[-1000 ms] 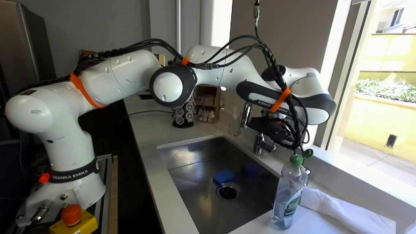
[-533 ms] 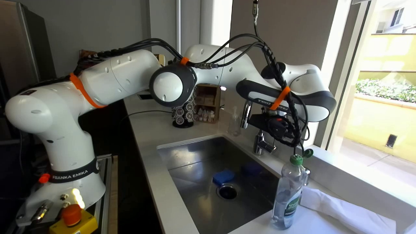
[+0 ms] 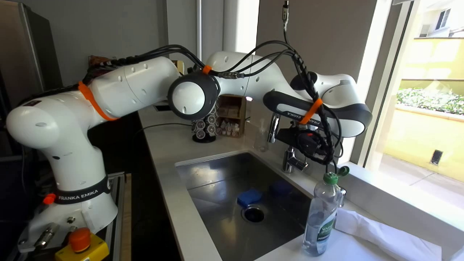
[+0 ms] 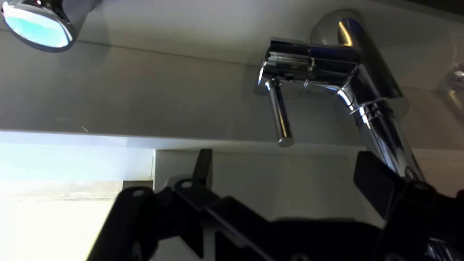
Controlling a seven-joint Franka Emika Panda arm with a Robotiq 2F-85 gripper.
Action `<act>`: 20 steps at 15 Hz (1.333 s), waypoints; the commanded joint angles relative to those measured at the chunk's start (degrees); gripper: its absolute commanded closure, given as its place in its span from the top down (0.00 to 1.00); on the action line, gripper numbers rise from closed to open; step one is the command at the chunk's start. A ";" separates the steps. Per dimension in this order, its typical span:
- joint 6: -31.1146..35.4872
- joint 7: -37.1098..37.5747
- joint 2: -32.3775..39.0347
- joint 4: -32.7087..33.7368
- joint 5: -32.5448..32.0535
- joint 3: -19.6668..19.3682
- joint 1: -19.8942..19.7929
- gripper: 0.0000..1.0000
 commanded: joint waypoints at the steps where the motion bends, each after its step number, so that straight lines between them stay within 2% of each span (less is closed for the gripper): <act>1: -0.85 2.18 1.78 2.11 -0.12 -1.40 1.10 0.89; 2: -0.87 2.22 1.89 2.14 -0.14 -1.54 1.16 0.77; 5: -0.95 2.17 2.18 2.22 -0.05 -1.79 1.25 0.61; 6: -1.00 2.17 2.27 2.23 -0.07 -1.92 1.31 0.48; 7: -1.00 2.18 2.34 2.24 -0.05 -2.03 1.33 0.39; 8: -1.11 2.17 2.37 2.31 -0.01 -2.09 1.29 0.36; 12: -1.08 2.34 2.43 2.35 0.25 -2.26 1.10 0.05; 14: -1.04 2.29 2.53 2.33 0.26 -2.27 1.16 0.00; 16: -1.01 2.37 2.49 2.35 0.18 -2.44 1.09 0.03; 20: -1.05 2.74 2.63 2.42 0.24 -2.67 0.62 0.03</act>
